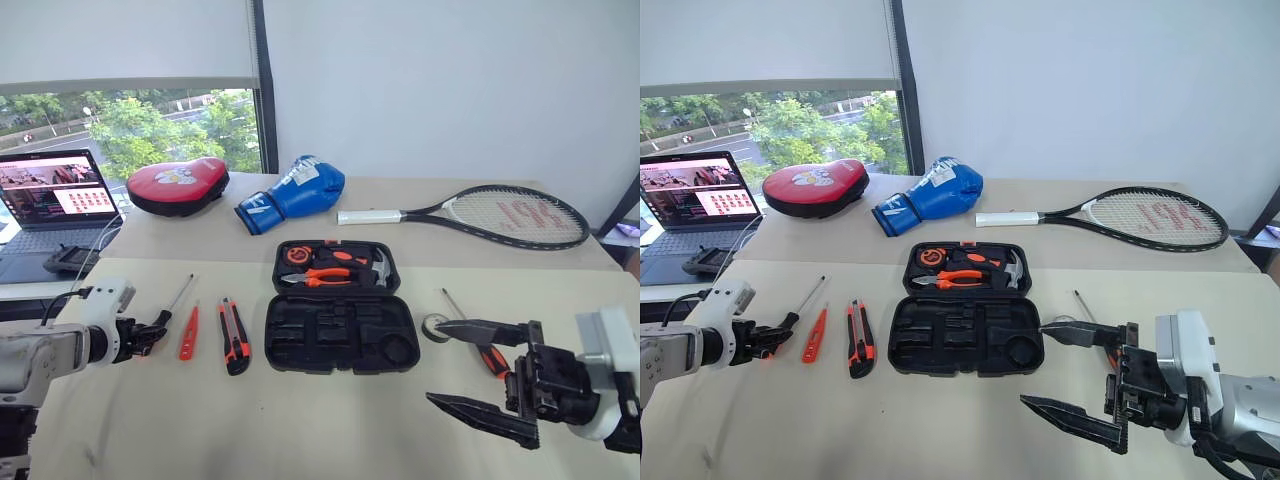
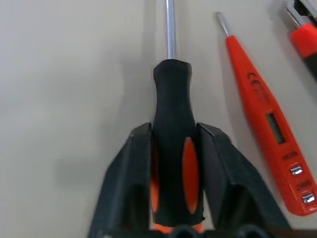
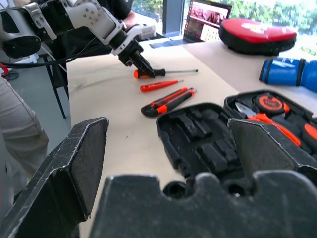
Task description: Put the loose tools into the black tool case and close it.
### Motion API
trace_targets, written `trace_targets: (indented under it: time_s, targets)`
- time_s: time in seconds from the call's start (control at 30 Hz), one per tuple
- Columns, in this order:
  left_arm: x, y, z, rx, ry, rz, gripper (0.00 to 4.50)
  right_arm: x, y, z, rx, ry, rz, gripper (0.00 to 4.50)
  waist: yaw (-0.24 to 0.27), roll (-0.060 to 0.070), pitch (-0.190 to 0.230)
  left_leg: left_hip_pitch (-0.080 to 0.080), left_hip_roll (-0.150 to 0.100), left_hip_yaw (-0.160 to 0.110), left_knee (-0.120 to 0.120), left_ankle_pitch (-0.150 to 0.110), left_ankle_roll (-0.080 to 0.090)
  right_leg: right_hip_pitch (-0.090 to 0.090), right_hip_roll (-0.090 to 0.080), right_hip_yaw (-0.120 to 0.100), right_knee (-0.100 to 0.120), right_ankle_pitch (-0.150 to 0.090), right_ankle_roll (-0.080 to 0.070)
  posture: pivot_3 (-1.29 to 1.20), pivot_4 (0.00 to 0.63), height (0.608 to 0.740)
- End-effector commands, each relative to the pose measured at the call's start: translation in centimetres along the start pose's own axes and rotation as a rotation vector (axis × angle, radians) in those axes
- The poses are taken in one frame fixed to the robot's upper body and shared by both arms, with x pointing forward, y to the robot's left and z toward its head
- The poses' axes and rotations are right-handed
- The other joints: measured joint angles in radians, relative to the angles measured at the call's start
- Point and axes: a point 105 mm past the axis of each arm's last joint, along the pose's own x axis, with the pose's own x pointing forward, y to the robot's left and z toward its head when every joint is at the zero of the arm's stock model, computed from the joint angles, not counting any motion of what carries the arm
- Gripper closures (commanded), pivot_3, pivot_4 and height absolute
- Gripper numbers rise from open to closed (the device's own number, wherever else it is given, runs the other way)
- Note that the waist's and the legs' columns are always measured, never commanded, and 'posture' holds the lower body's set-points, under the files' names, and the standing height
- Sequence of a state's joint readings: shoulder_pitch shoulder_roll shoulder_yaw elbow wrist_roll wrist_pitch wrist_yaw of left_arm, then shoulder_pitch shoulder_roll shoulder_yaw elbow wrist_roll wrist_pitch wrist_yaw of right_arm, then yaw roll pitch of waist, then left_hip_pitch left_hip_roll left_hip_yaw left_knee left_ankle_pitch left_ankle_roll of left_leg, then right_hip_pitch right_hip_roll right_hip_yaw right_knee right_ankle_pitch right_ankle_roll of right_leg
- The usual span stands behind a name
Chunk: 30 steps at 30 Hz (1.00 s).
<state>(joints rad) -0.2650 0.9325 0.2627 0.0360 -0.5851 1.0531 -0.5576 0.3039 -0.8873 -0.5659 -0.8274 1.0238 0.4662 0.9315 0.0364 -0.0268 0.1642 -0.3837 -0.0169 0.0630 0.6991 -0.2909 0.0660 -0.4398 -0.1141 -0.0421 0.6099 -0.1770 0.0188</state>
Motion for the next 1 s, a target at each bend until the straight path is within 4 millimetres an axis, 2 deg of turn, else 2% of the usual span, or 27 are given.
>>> trace_targets:
  time_s: [0.03, 0.1, 0.17, 0.2, 0.3, 0.4, 0.43, 0.5, 0.67, 0.77, 0.9, 1.0]
  targets:
    - [-1.6, -3.4, 5.5, 0.067, -0.250, -0.190, 3.63, -0.2, 0.1, 0.6, -0.041, -0.011, -0.043, 0.00, 0.001, -0.001, 0.000, 0.000, 0.000, 0.000, 0.000, 0.000, 0.000, 0.000, 0.000, 0.000, 0.000, 0.000, 0.000, 0.00, 0.150, 0.740]
    - [-2.6, -9.4, 7.8, 0.223, -0.282, -0.449, 3.63, -0.5, -0.1, 0.5, -0.036, -0.015, -0.096, 0.00, 0.016, -0.006, 0.003, -0.001, 0.000, -0.001, 0.001, 0.000, 0.000, 0.000, 0.000, 0.000, 0.000, 0.000, 0.000, 0.00, 0.150, 0.740]
    - [-2.6, -14.3, 7.7, 0.454, -0.235, -0.635, 3.63, -1.1, -0.2, 0.2, -0.031, -0.001, -0.154, 0.00, 0.030, -0.008, 0.003, -0.008, -0.001, -0.006, 0.007, 0.004, -0.009, -0.001, 0.001, -0.008, 0.000, 0.000, 0.000, 0.00, 0.150, 0.740]
    - [-2.3, -16.0, 7.4, 0.555, -0.213, -0.698, 3.63, -1.4, -0.2, -0.1, -0.026, 0.013, -0.174, 0.00, 0.033, -0.008, 0.003, -0.008, -0.003, -0.006, 0.009, 0.004, -0.009, 0.000, 0.002, -0.009, 0.000, 0.000, 0.000, 0.00, 0.150, 0.740]
    - [0.7, -20.1, 7.9, 0.774, -0.184, -0.790, 3.63, -2.9, -0.2, -1.4, 0.004, 0.072, -0.260, 0.00, 0.033, 0.003, -0.003, -0.005, -0.008, -0.002, 0.009, 0.000, -0.001, 0.004, 0.001, -0.006, -0.002, 0.000, 0.001, 0.00, 0.150, 0.740]
    - [4.9, -23.7, 9.5, 0.892, -0.184, -0.779, 3.63, -4.9, 0.0, -2.6, 0.034, 0.125, -0.347, 0.00, 0.028, 0.004, -0.002, -0.003, -0.010, 0.002, 0.012, 0.002, 0.012, 0.007, 0.002, -0.003, -0.002, -0.001, 0.003, 0.00, 0.150, 0.740]
    - [6.2, -24.4, 9.8, 0.925, -0.168, -0.761, 3.63, -5.5, 0.1, -2.7, 0.033, 0.138, -0.374, 0.00, 0.024, 0.003, -0.002, -0.004, -0.010, 0.002, 0.015, -0.002, 0.021, 0.008, 0.004, -0.004, -0.003, -0.001, 0.004, 0.00, 0.150, 0.740]
    - [7.6, -24.9, 9.4, 1.023, -0.117, -0.762, 3.63, -6.1, 0.6, -2.4, 0.030, 0.151, -0.399, 0.00, 0.018, 0.001, -0.001, -0.006, -0.010, 0.003, 0.017, -0.003, 0.023, 0.007, 0.005, -0.002, -0.003, -0.001, 0.005, 0.00, 0.150, 0.740]
    - [9.7, -22.7, 8.9, 1.113, -0.016, -0.709, 3.63, -6.5, 1.6, -1.7, 0.013, 0.167, -0.422, 0.00, -0.024, 0.001, -0.001, -0.006, -0.006, 0.004, 0.015, -0.004, 0.024, 0.002, 0.006, 0.003, 0.000, -0.003, 0.008, 0.00, 0.150, 0.740]
    - [10.1, -21.7, 8.9, 1.158, 0.007, -0.683, 3.63, -7.0, 1.6, -1.8, 0.015, 0.180, -0.435, 0.00, -0.019, 0.001, 0.000, -0.007, -0.004, 0.003, 0.014, -0.004, 0.023, 0.001, 0.006, 0.001, 0.000, -0.003, 0.008, 0.00, 0.150, 0.740]
    - [10.1, -21.2, 8.5, 1.168, 0.049, -0.713, 3.63, -7.4, 1.7, -1.6, 0.023, 0.180, -0.433, 0.00, -0.015, 0.001, 0.000, -0.007, -0.004, 0.003, 0.016, -0.004, 0.024, 0.002, 0.004, 0.001, 0.000, -0.003, 0.009, 0.00, 0.150, 0.740]
    - [10.0, -20.4, 8.7, 1.161, 0.064, -0.696, 3.63, -7.3, 1.6, -1.5, 0.017, 0.183, -0.430, 0.00, -0.016, 0.001, 0.000, -0.007, -0.004, 0.003, 0.016, -0.004, 0.024, 0.002, 0.004, 0.001, 0.000, -0.005, 0.014, 0.00, 0.150, 0.740]
